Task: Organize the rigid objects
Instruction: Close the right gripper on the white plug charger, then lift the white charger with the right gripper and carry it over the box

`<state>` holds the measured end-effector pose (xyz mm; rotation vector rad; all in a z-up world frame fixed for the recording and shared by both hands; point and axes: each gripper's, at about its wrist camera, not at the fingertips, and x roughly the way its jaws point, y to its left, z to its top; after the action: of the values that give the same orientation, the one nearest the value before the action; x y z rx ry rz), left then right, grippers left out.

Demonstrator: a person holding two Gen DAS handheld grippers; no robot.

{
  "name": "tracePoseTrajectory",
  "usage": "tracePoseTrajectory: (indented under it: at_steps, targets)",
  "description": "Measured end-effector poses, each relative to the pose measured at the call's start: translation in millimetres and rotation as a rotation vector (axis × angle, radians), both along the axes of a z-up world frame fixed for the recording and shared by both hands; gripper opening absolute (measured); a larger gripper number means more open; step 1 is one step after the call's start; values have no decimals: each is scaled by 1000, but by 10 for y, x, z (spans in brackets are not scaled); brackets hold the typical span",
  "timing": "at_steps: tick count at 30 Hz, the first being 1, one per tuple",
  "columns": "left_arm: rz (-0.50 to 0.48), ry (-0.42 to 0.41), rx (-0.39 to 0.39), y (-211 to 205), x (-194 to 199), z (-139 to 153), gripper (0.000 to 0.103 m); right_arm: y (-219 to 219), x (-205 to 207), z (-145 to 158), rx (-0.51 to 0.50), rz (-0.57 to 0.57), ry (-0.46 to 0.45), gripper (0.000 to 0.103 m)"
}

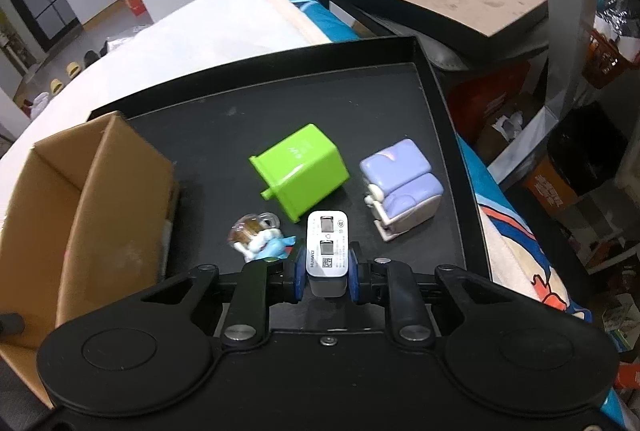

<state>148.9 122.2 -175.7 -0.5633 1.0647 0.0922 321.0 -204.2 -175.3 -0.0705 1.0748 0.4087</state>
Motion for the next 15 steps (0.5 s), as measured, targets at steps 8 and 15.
tracePoseTrajectory:
  at_steps: [8,15]
  targets:
    - [-3,-12,2,-5,-21,11,22,-98,-29,182,38,-39,-9,20]
    - [-13,-15,9,-22,-28,21,21,-129,-13,349,60,-60,-2,20]
